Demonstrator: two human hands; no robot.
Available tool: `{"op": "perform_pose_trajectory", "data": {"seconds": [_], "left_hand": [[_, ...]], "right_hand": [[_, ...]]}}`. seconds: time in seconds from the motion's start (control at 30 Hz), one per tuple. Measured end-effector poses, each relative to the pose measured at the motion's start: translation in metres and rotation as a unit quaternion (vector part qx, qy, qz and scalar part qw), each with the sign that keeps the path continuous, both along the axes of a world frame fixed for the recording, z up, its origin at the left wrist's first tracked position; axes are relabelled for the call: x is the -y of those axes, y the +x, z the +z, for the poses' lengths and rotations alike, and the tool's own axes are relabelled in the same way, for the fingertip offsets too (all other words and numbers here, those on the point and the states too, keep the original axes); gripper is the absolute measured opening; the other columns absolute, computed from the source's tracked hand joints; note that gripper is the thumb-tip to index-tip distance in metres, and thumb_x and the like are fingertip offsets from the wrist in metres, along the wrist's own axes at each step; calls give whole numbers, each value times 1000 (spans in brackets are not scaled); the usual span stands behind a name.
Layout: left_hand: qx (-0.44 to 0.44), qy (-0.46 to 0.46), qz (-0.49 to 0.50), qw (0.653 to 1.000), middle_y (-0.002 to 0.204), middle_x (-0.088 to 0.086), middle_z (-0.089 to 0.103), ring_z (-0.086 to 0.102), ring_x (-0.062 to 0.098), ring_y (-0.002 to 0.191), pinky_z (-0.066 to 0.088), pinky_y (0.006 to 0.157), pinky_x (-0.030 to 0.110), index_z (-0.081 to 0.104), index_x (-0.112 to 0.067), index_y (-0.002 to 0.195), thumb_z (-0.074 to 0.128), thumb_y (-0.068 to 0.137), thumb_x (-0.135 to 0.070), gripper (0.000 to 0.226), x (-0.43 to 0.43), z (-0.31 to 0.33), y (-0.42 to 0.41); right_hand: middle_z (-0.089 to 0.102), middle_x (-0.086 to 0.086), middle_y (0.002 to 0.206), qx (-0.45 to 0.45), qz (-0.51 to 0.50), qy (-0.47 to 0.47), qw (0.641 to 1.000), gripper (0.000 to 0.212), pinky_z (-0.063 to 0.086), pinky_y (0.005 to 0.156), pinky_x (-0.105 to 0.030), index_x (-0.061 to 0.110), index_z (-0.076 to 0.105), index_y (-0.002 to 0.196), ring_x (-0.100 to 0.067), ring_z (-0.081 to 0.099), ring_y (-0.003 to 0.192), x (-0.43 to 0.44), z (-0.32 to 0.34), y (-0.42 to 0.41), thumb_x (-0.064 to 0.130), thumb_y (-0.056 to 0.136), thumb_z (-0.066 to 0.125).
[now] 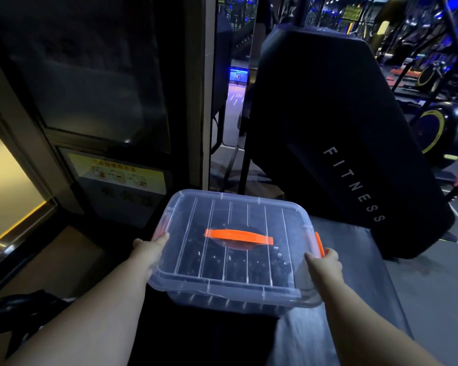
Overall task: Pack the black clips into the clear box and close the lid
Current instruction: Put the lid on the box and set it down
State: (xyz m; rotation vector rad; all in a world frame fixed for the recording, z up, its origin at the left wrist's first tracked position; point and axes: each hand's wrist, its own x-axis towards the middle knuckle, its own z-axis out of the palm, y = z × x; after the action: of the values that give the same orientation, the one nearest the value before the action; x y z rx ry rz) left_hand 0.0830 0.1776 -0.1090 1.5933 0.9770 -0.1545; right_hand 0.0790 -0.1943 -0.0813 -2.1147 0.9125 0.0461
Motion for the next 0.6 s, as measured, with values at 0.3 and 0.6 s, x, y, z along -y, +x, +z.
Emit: {"op": "perform_pose_trajectory", "data": {"seconds": [0.3,0.6], "left_hand": [[42,155,-31,987,102,14,63,60,32,84,48,70,36,55,-8,111,57,90,-43,40,17,11,-9],[7,335,-89,938,95,8,60,60,28,81,51,68,38,56,-15,104,45,94,-48,37,19,11,-13]], "right_hand": [[59,-17,101,-18,4,8,1000,49,56,78,-49,14,53,116,-35,61,85,13,-26,9,42,75,57],[65,-19,95,-5,11,17,1000,50,56,78,-52,16,48,109,-37,63,85,15,-38,16,44,68,53]]}}
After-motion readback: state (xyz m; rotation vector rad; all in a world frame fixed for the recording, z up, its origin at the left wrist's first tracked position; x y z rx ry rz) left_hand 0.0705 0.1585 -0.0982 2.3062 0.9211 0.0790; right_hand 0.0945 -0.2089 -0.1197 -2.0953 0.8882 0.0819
